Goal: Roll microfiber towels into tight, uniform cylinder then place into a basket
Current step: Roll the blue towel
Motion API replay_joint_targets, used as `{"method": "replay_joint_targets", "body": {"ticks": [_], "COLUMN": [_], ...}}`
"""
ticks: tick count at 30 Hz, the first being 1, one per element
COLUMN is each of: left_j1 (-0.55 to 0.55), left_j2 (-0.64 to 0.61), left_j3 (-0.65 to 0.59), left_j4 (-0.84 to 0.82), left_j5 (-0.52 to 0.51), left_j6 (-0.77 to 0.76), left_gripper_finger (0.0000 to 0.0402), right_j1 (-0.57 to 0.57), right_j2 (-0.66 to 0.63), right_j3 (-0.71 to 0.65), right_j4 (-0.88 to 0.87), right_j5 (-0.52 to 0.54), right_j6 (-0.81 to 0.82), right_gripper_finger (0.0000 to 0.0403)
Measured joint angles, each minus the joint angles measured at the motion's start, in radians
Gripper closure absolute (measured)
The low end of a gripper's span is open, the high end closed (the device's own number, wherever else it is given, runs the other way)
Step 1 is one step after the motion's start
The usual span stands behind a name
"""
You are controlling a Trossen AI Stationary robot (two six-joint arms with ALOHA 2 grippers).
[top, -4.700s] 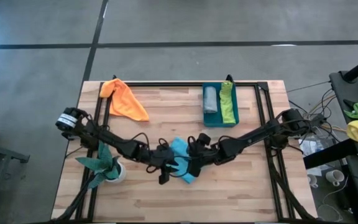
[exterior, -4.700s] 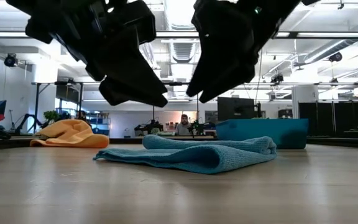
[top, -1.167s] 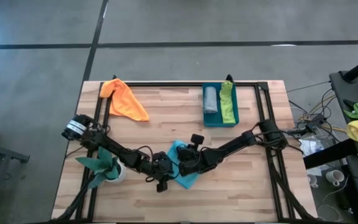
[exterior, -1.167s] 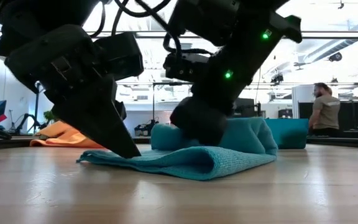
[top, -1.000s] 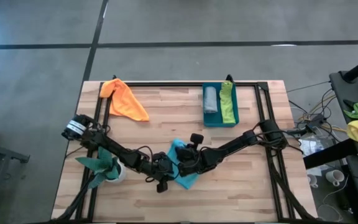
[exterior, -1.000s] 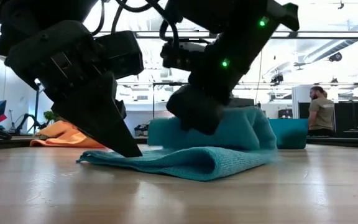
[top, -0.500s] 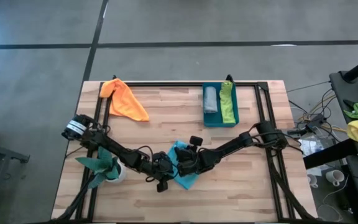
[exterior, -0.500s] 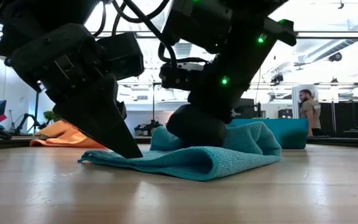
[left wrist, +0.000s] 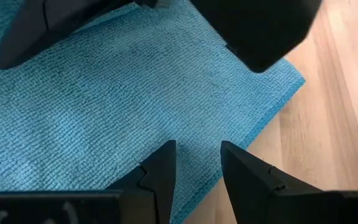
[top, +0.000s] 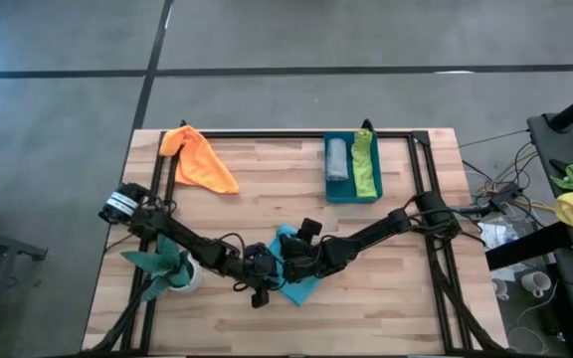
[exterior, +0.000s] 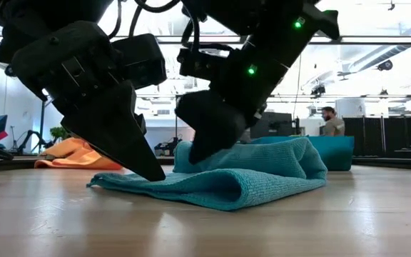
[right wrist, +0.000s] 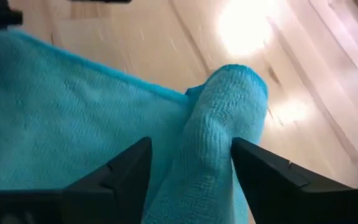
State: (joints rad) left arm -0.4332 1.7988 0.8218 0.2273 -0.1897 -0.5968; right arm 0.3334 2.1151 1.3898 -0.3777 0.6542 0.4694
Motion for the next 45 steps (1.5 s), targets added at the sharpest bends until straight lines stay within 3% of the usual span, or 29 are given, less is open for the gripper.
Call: {"method": "replay_joint_targets", "body": {"ticks": [6, 11, 21, 28, 34, 45], "left_j1": [0.0, 0.001, 0.0, 0.0, 0.0, -0.001], "left_j2": [0.0, 0.0, 0.0, 0.0, 0.0, -0.001], "left_j3": [0.0, 0.0, -0.001, -0.001, -0.001, -0.001], "left_j4": [-0.001, -0.003, 0.0, -0.002, -0.002, 0.001], "left_j5": [0.006, 0.006, 0.006, 0.009, 0.016, 0.023], "left_j6": [0.0, 0.0, 0.0, 0.0, 0.001, 0.002], "left_gripper_finger": [0.029, 0.029, 0.029, 0.029, 0.029, 0.029], "right_j1": [-0.03, -0.062, -0.061, -0.048, -0.048, -0.048], "right_j2": [0.005, 0.034, 0.011, 0.011, 0.041, 0.042], "right_j3": [-0.008, -0.006, -0.005, -0.005, -0.005, 0.048], "right_j4": [0.002, 0.0, -0.115, -0.192, -0.111, -0.116], "right_j5": [0.025, 0.028, 0.047, 0.127, 0.009, -0.127], "right_j6": [0.099, 0.11, 0.006, -0.034, -0.046, 0.033], "right_gripper_finger": [0.0178, 0.0205, 0.0383, 0.0389, 0.0385, 0.0283]}}
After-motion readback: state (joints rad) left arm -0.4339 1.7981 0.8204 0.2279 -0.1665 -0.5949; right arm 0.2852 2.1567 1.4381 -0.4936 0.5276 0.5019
